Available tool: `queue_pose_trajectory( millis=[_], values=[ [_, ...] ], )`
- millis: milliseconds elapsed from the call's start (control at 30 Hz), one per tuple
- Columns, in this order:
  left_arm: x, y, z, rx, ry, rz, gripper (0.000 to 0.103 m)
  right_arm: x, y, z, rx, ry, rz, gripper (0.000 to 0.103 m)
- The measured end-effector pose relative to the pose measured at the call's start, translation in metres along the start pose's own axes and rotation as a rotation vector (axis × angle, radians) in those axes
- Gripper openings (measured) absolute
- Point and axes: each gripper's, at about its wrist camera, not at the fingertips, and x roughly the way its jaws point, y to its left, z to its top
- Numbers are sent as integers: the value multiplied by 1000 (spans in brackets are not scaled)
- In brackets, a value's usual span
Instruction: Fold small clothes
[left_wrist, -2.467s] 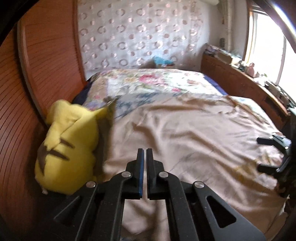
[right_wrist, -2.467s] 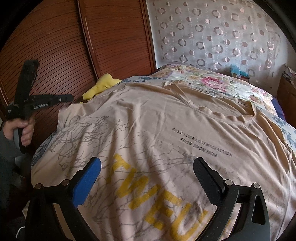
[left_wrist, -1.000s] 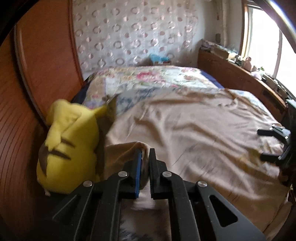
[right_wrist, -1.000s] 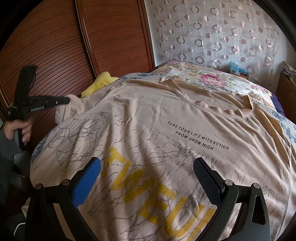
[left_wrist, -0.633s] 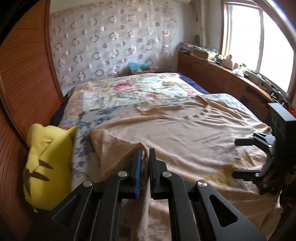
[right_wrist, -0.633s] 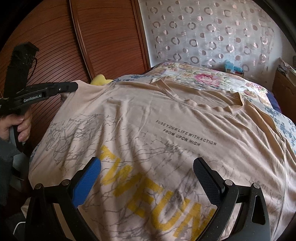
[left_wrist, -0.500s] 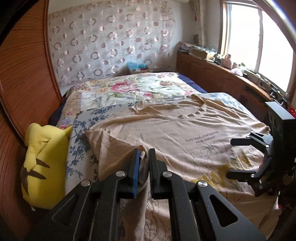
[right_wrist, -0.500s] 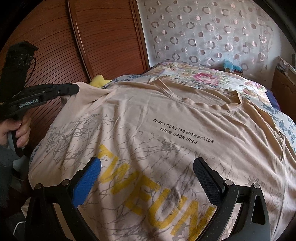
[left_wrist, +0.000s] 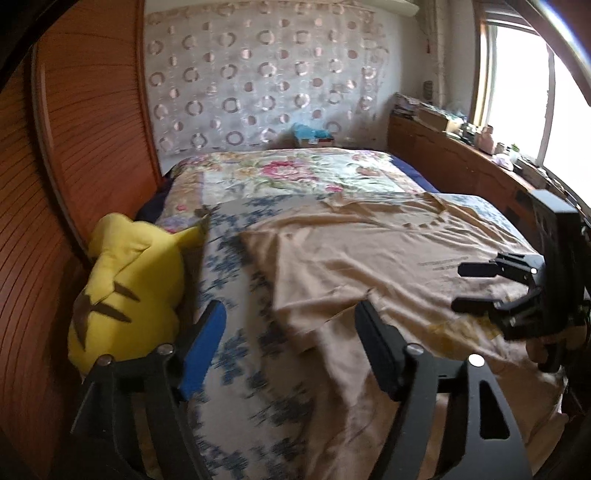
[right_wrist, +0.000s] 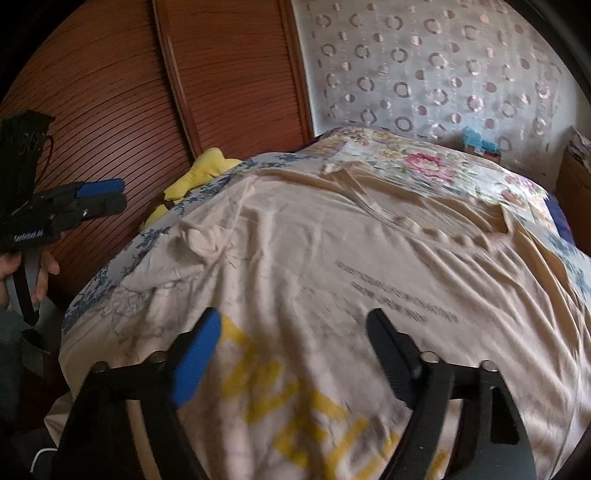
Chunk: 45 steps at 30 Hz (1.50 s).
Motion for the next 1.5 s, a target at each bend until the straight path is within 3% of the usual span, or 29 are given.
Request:
queue_pose_trajectory(
  millis=[100,300,500,767,833,900,1000,1300,1500],
  values=[
    [-2,16,-9,-27,3,15,79,14,6,15,-27,10,17,62],
    [-2,34,-25,-59,11,44,79,46,29,47,-109,25,73,60],
    [-4,48,-36,-94,16,55,79,84,57,71,-170,65,150,42],
    [0,53,-47,-113,28,47,79,133,79,87,-228,193,173,39],
    [1,52,-49,-111,29,43,79,139,83,89,-257,203,140,24],
    [2,51,-49,-109,31,39,80,141,84,92,-260,207,116,11],
    [3,48,-49,-105,31,35,80,143,83,92,-277,206,114,6],
    [7,39,-50,-103,35,20,80,98,66,93,-173,72,141,5],
    [8,30,-47,-87,33,8,80,83,42,85,-129,47,108,5]
  ],
)
